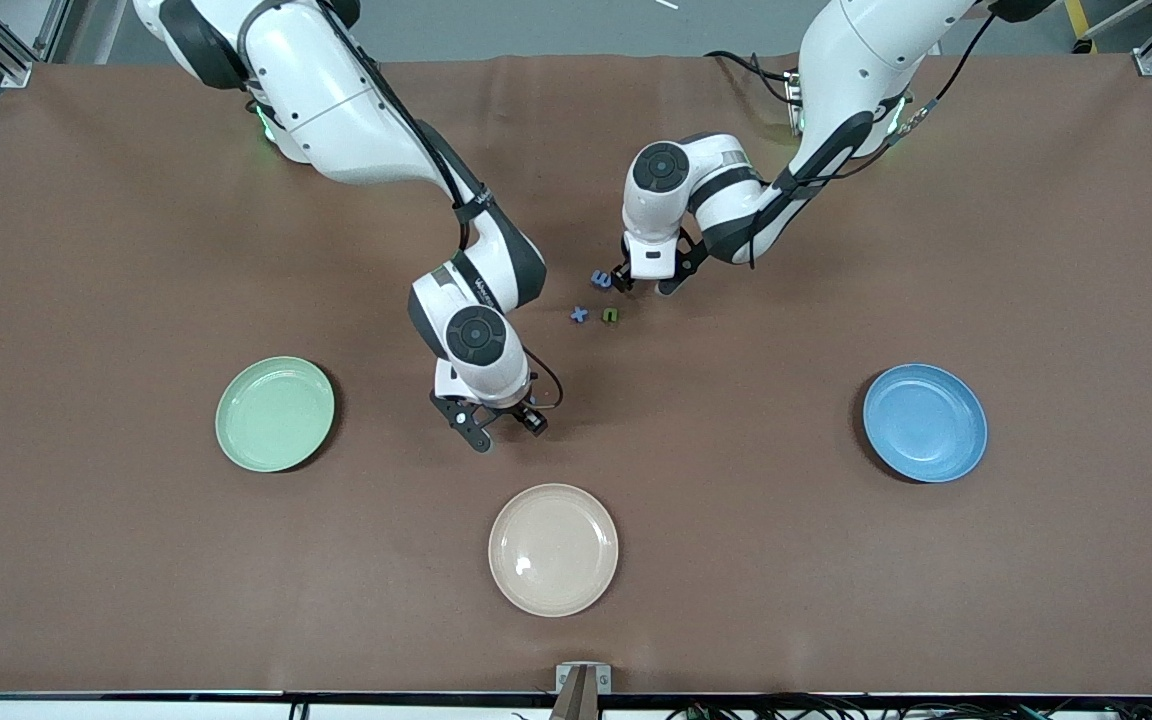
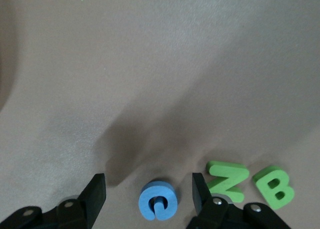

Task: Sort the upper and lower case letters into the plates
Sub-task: 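Grasp the green q with the left gripper while the right gripper grasps blue c, then carry the q to the blue plate while the right gripper carries c to green plate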

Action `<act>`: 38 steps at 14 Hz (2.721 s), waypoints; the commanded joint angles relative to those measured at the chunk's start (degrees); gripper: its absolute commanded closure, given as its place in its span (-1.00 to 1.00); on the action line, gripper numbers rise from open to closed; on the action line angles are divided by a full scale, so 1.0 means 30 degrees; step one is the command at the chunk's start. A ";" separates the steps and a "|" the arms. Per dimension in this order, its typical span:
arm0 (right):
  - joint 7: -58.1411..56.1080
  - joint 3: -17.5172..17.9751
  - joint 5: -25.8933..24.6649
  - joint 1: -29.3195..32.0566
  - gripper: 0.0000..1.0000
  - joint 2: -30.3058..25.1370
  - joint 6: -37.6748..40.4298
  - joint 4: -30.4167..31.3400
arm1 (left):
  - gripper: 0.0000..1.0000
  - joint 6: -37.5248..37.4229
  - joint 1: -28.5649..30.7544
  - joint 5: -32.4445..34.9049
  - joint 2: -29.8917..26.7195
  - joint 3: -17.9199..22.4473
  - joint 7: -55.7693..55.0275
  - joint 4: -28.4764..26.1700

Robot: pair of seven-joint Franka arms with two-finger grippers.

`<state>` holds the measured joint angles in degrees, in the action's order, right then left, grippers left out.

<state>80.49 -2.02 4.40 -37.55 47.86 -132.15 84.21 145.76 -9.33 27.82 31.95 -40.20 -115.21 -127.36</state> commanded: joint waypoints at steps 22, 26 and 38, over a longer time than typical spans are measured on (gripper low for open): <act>0.1029 -0.0234 -0.1849 -0.0932 -0.14 0.0161 -0.0481 0.0113 | -0.28 0.0133 -0.0609 0.0600 0.0336 -0.0048 -0.0532 0.0296; 0.1412 -0.0205 -0.1849 -0.1049 0.26 0.0132 -0.0277 0.0202 | -0.14 0.0133 -0.0609 0.0629 0.0365 -0.0048 -0.0503 0.0267; -0.6190 -0.0176 -0.1790 0.2899 1.00 -0.6158 0.0457 0.6577 | 0.73 0.0075 -0.0814 0.2298 0.0746 -0.0019 -0.0503 0.0237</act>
<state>68.72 -3.63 -0.09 -32.49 38.45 -129.52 92.44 145.81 -11.76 31.99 32.48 -40.59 -115.24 -126.99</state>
